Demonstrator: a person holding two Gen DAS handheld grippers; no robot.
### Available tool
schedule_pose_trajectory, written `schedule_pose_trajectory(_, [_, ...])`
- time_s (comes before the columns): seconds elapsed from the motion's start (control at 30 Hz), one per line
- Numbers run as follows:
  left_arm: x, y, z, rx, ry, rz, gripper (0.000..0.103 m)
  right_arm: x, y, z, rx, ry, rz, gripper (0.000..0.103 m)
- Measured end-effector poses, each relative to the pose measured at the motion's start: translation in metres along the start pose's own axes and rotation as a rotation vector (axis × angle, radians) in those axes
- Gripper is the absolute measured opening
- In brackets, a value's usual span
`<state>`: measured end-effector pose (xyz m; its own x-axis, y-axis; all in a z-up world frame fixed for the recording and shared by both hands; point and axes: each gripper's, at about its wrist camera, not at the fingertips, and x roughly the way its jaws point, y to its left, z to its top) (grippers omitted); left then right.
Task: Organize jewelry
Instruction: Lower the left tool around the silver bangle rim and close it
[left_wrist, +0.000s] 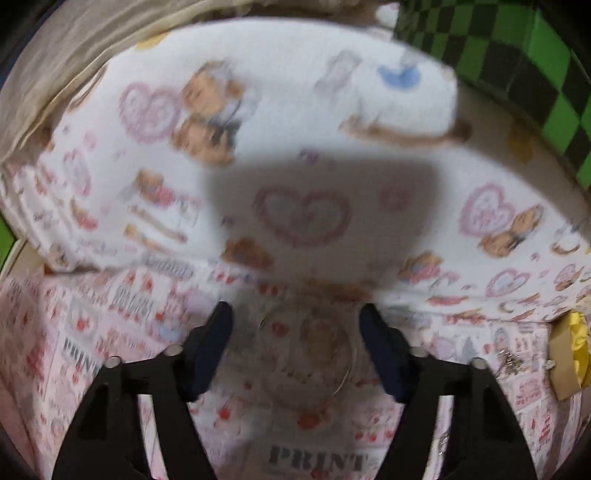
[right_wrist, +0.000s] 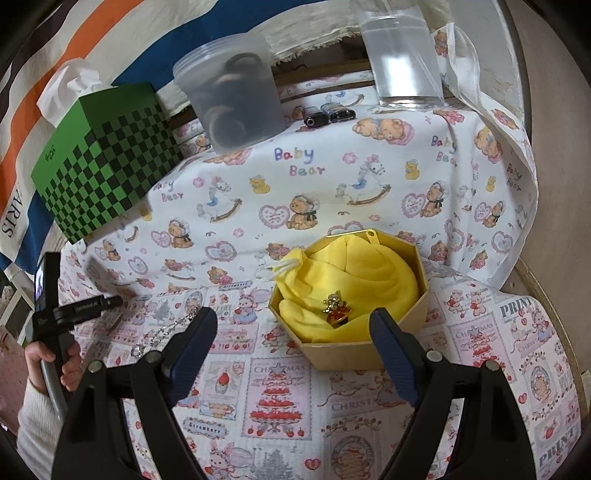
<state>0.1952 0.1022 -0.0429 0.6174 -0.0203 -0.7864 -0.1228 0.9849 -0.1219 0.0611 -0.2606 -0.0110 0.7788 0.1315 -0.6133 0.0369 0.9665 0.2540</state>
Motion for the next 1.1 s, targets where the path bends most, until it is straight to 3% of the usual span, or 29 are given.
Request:
schedule_pose_trajectory(0.07, [0.002, -0.002, 0.004, 0.019, 0.02, -0.061, 0.062, 0.0, -0.001, 0.0, -0.003, -0.003, -0.007, 0.083])
schedule_pose_trajectory(0.13, [0.008, -0.006, 0.004, 0.052, 0.059, -0.099, 0.054, 0.0, -0.003, 0.001, 0.003, -0.003, -0.008, 0.083])
schedule_pose_trajectory(0.47, [-0.009, -0.012, -0.008, 0.12, 0.114, -0.007, 0.034, -0.002, -0.004, 0.003, 0.016, 0.0, -0.003, 0.083])
schedule_pose_trajectory(0.6, [-0.024, -0.023, -0.026, 0.193, 0.131, 0.001, 0.013, -0.003, -0.004, 0.003, 0.009, -0.003, -0.012, 0.083])
schedule_pose_trajectory(0.7, [-0.036, -0.035, -0.04, 0.263, 0.103, 0.014, 0.005, -0.002, -0.007, 0.003, 0.016, -0.002, -0.017, 0.083])
schedule_pose_trajectory(0.83, [-0.045, -0.063, -0.048, 0.28, 0.085, 0.045, 0.002, 0.0, -0.011, 0.004, 0.03, 0.0, -0.026, 0.083])
schedule_pose_trajectory(0.9, [-0.058, -0.069, -0.049, 0.238, 0.088, 0.009, 0.002, 0.0, -0.014, 0.005, 0.044, 0.001, -0.026, 0.083])
schedule_pose_trajectory(1.1, [-0.114, -0.094, -0.06, 0.245, 0.026, -0.107, 0.002, -0.001, -0.018, 0.006, 0.071, 0.004, -0.015, 0.083])
